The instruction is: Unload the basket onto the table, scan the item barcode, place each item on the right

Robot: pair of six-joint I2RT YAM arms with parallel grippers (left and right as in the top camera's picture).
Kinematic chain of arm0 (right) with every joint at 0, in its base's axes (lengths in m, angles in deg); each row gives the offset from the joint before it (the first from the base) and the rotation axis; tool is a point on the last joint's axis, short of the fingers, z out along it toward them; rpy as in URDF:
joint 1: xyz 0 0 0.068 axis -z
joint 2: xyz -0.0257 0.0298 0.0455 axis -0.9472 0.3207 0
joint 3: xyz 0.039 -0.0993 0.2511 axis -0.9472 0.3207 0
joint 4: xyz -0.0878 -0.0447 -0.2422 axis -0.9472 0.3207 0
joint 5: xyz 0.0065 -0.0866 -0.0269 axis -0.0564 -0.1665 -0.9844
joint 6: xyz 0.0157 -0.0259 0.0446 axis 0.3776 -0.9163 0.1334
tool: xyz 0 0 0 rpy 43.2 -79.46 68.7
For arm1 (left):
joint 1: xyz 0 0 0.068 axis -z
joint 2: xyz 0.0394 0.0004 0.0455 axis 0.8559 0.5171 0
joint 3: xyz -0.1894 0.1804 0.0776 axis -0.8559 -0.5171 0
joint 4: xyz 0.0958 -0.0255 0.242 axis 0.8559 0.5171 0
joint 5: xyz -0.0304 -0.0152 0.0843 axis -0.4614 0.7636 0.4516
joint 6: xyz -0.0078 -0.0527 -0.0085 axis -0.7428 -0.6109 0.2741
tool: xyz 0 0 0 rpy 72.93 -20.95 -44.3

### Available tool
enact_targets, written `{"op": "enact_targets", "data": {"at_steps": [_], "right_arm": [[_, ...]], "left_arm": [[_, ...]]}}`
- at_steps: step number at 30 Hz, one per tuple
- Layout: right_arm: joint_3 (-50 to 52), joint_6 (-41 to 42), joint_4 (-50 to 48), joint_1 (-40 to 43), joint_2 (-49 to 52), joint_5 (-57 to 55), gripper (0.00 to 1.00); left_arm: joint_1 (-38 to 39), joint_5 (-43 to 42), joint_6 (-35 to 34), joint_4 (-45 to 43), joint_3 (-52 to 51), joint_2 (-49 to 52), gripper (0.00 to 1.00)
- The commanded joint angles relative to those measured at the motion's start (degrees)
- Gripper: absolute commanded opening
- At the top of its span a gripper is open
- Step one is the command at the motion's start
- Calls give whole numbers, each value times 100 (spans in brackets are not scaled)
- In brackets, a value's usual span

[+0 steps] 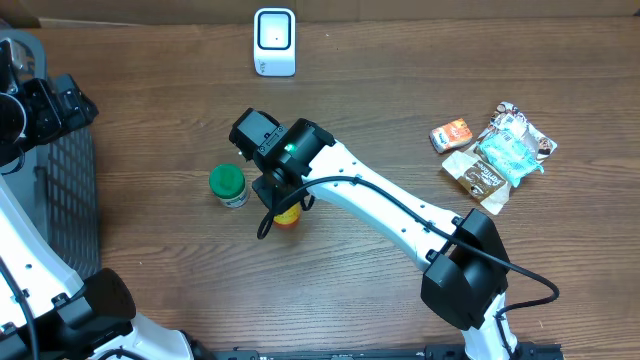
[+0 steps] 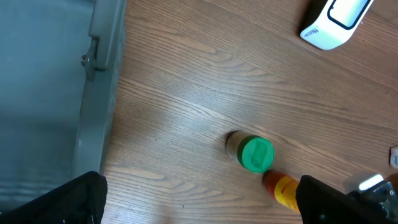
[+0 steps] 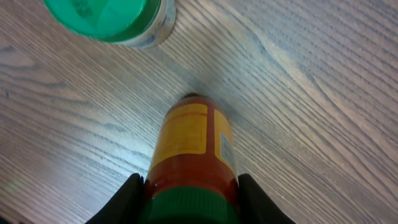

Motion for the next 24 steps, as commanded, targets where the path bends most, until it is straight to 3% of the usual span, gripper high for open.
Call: {"op": "enact_targets", "data": {"at_steps": [1,4,9,14,19,24], "right_arm": [[-337,-542,83,-13,-208,-17,25],[-398,-1169,94,-13,-380,-17,26],[-398,-3770,339,-13,-669,-15,17],[-385,-5967,756,-9,-708,-15,15],[-334,-7058,835,94,-699,212,15],[-221,-7608,833,271,-678,474,14]], "left_arm": [[7,-11,109,0,-24,35,100],[7,-11,109,0,-24,35,99],[7,-11,109,0,-24,35,100],[7,-11,109,0,-24,35,100],[7,-11,109,0,-24,35,100],[7,-13,109,0,-24,35,100]]}}
